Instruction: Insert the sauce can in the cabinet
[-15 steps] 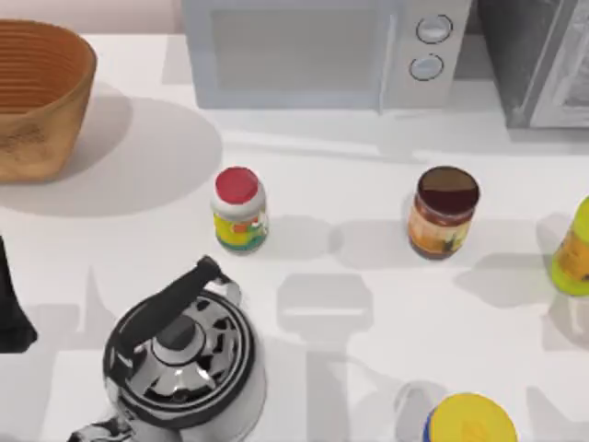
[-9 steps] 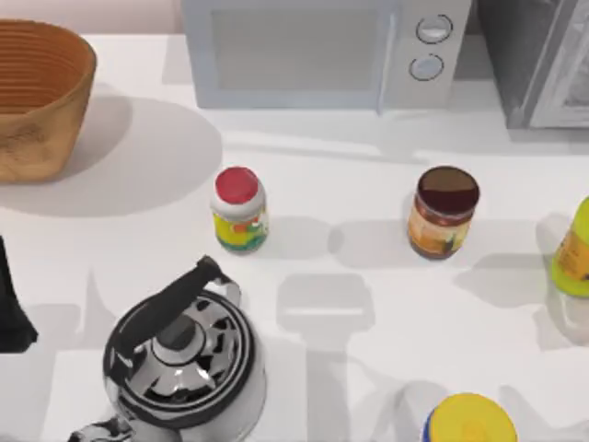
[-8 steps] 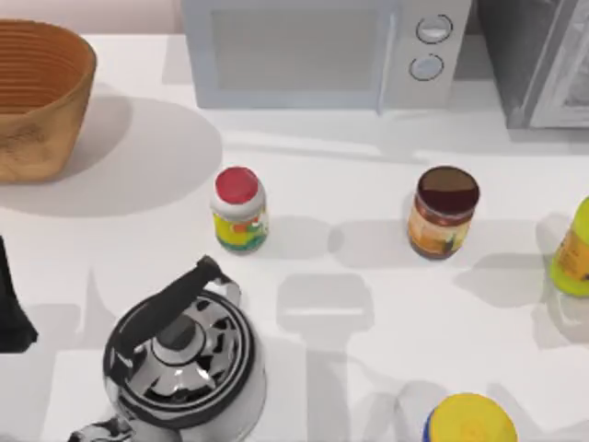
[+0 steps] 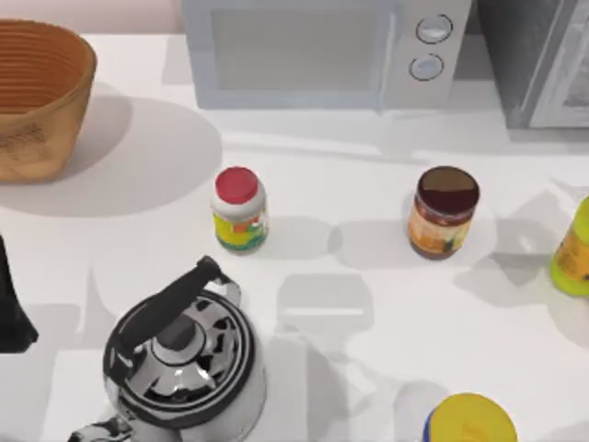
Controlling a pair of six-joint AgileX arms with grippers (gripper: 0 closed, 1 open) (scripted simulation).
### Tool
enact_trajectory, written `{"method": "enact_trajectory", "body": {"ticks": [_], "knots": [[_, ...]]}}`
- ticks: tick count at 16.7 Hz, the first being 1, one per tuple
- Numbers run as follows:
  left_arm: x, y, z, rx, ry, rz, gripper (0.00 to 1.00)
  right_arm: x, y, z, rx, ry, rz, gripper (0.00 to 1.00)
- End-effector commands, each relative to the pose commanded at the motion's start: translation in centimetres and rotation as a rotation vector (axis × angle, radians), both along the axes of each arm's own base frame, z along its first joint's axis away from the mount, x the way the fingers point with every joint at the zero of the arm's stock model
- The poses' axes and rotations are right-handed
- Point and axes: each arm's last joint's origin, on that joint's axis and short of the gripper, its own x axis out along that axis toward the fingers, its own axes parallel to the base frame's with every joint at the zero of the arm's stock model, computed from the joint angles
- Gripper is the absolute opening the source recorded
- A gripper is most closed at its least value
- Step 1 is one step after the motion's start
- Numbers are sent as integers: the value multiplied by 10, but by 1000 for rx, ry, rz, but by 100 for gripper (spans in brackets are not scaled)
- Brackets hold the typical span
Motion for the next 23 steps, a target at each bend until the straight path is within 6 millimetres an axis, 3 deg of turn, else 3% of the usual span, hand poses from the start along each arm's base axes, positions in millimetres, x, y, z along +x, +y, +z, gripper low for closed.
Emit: {"method": "enact_trajectory", "body": {"ticks": [2, 4, 7, 9, 13, 17, 20, 23], "knots": [[0, 0, 0, 0, 0, 0, 100, 31, 3, 30, -100, -8, 104, 100], [0, 0, 0, 0, 0, 0, 100, 63, 7, 47, -193, -16, 225, 100], [0, 0, 0, 0, 0, 0, 100, 110, 17, 42, -297, 4, 416, 100], [0, 0, 0, 0, 0, 0, 100, 145, 24, 12, -332, 78, 550, 100], [0, 0, 0, 0, 0, 0, 100, 204, 33, -87, -290, 305, 798, 100], [0, 0, 0, 0, 0, 0, 100, 227, 31, -161, -199, 445, 927, 100], [0, 0, 0, 0, 0, 0, 100, 226, 29, -190, -137, 498, 977, 100], [0, 0, 0, 0, 0, 0, 100, 224, 29, -195, -123, 509, 985, 100]]}}
